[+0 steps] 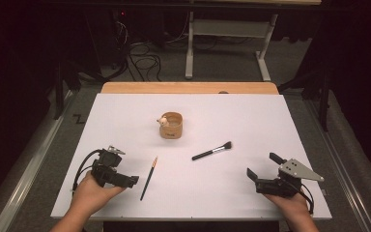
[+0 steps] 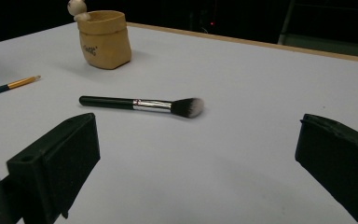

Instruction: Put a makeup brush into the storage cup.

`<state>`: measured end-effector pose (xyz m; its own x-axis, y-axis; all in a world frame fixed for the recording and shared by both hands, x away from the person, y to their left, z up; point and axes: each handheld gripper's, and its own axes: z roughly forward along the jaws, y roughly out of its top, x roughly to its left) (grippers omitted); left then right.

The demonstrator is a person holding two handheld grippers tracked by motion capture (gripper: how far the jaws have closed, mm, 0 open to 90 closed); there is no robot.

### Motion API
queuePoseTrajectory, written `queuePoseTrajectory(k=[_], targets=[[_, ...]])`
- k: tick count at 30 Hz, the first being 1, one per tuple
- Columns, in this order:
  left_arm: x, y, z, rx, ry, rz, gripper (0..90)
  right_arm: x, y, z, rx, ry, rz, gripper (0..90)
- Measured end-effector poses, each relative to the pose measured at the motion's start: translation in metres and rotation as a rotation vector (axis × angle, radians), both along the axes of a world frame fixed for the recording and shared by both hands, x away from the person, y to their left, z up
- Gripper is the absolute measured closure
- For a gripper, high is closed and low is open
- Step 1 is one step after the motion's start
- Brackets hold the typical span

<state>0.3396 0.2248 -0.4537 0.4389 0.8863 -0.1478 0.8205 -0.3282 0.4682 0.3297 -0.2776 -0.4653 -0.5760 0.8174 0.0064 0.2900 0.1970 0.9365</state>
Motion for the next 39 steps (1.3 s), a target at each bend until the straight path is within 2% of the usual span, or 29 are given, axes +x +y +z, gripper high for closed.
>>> queuePoseTrajectory(k=[8, 12, 19, 26, 33, 39], targets=[[0.001, -0.002, 0.003, -0.005, 0.023, -0.001, 1.0, 0.0, -0.001, 0.0, 0.0, -0.002, -0.003, 0.7], [0.001, -0.004, 0.005, 0.008, 0.033, -0.006, 1.0, 0.0, 0.0, 0.001, -0.001, -0.008, -0.004, 0.7], [0.001, -0.01, 0.007, 0.007, 0.028, -0.012, 1.0, 0.0, 0.0, 0.0, -0.002, -0.006, -0.005, 0.7], [0.003, -0.019, 0.007, -0.01, 0.037, -0.021, 3.0, 0.0, 0.0, 0.001, -0.001, -0.008, -0.004, 0.8], [0.006, -0.03, 0.004, -0.005, 0.067, -0.037, 4.2, -0.001, 0.0, 0.001, 0.0, -0.005, -0.007, 0.9], [0.008, -0.037, 0.002, 0.01, 0.075, -0.048, 6.2, -0.001, 0.0, 0.001, 0.0, -0.005, -0.006, 0.8]])
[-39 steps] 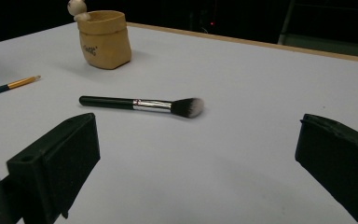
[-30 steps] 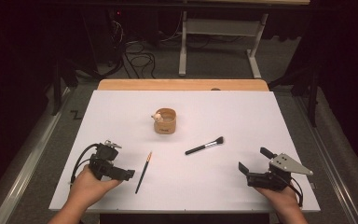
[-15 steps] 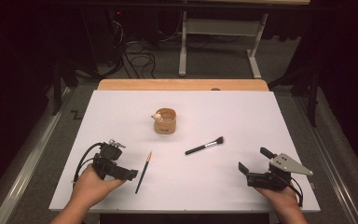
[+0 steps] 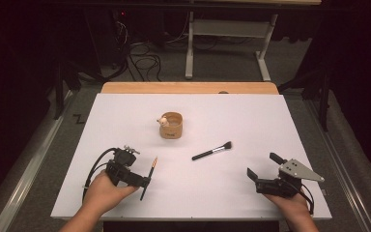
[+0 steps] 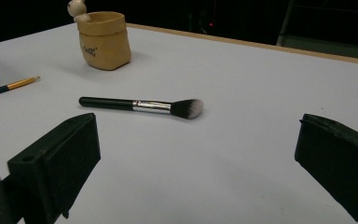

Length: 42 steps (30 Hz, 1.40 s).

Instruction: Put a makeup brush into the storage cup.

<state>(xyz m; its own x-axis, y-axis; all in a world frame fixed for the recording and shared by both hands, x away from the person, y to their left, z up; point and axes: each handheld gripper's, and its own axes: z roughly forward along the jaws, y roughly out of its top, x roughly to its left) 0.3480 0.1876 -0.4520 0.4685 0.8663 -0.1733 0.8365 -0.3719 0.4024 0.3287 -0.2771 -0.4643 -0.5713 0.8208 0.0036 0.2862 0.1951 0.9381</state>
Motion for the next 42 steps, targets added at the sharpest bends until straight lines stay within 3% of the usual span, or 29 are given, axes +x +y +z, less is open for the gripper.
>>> queuePoseTrajectory(k=[17, 20, 26, 31, 37, 42], targets=[[-0.001, -0.013, 0.001, 0.022, 0.013, -0.008, 17.8, 0.0, 0.0, 0.0, -0.002, -0.005, 0.002, 0.9], [-0.001, -0.016, 0.0, 0.027, 0.015, -0.008, 22.8, 0.0, 0.0, 0.0, -0.004, -0.005, 0.0, 0.9], [0.0, -0.021, -0.001, 0.031, 0.024, -0.01, 43.6, 0.0, -0.001, 0.0, -0.005, -0.005, 0.0, 0.9], [0.001, -0.021, -0.002, 0.03, 0.04, -0.021, 54.2, 0.0, -0.002, 0.0, -0.003, 0.0, -0.003, 0.9], [0.002, -0.022, -0.001, 0.008, 0.052, -0.007, 62.2, 0.0, -0.001, 0.0, -0.004, -0.001, -0.003, 1.0], [0.001, -0.025, -0.003, 0.024, 0.038, -0.018, 67.0, 0.0, -0.001, 0.0, -0.004, 0.0, -0.001, 1.0]])
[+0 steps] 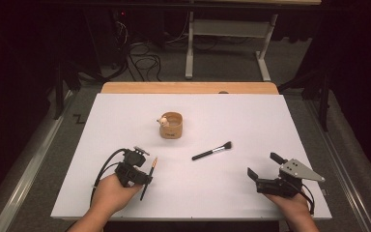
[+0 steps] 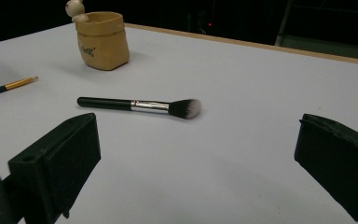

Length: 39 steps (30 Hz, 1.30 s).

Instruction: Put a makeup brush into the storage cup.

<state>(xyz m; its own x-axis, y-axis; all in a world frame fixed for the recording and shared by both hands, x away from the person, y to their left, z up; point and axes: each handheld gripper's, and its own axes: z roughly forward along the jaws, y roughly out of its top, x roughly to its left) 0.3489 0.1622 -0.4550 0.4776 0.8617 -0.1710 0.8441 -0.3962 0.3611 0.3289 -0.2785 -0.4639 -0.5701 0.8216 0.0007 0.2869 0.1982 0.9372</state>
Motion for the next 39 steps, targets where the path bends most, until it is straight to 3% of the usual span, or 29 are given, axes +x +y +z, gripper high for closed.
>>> queuePoseTrajectory(k=[5, 11, 16, 25, 39], targets=[[-0.0009, -0.0031, -0.0024, 0.035, -0.006, -0.031, 70.1, 0.0004, 0.0001, -0.0003, 0.0, -0.002, 0.0, 1.0], [-0.002, -0.0059, -0.0033, 0.029, -0.004, -0.025, 71.5, 0.0006, 0.0, -0.0005, -0.001, -0.001, 0.001, 1.0], [-0.003, -0.008, -0.0054, 0.047, 0.009, -0.031, 74.1, 0.0004, 0.0, -0.0003, -0.001, -0.001, 0.0, 1.0], [-0.0033, -0.0082, -0.0064, 0.055, -0.006, -0.028, 77.3, 0.0007, 0.0006, -0.001, -0.003, 0.001, -0.002, 1.0], [-0.003, -0.0028, -0.008, 0.026, -0.001, 0.005, 82.8, 0.0004, 0.0011, -0.001, -0.004, 0.002, -0.003, 1.2]])
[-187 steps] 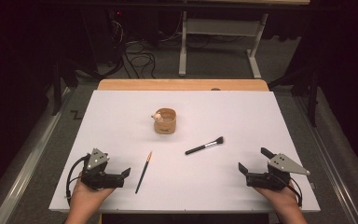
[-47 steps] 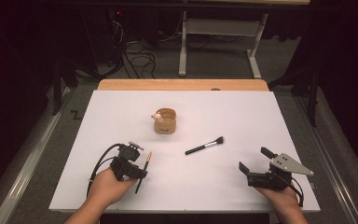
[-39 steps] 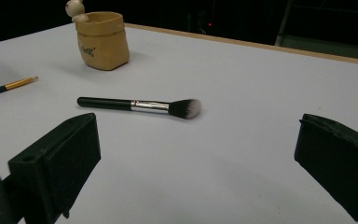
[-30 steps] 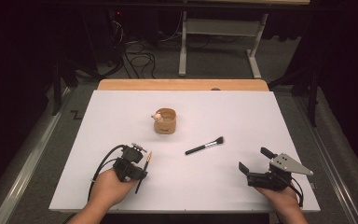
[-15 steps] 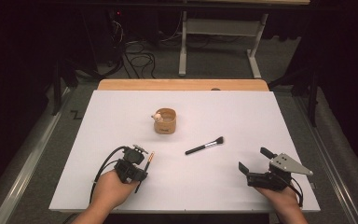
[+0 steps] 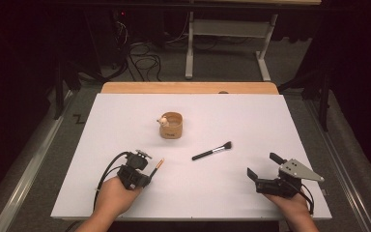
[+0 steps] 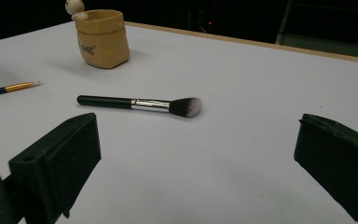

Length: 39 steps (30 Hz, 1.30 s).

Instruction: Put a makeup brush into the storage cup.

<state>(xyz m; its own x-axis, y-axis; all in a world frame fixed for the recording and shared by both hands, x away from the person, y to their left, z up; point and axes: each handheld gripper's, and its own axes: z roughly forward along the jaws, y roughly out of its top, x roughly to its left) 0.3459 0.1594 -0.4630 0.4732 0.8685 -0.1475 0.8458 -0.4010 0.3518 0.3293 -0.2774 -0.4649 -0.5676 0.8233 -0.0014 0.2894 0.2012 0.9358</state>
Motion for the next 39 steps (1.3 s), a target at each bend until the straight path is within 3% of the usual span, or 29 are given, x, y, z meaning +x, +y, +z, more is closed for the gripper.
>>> queuePoseTrajectory(k=[14, 19, 31, 39], targets=[[-0.0014, 0.0033, -0.0018, -0.038, -0.006, 0.028, 83.5, -0.0002, 0.0002, -0.0002, 0.001, 0.005, 0.0, 1.4], [-0.0038, 0.0031, -0.0022, -0.024, -0.033, -0.011, 83.9, -0.0004, 0.0003, -0.0002, 0.002, 0.004, -0.001, 1.7], [-0.0066, 0.002, -0.0019, -0.012, -0.059, -0.028, 84.1, -0.0002, -0.0007, 0.0002, 0.004, -0.001, 0.002, 1.7], [-0.0066, 0.0064, 0.0017, -0.065, -0.077, -0.021, 84.1, -0.0001, -0.0009, 0.0002, 0.006, 0.0, -0.002, 1.7]])
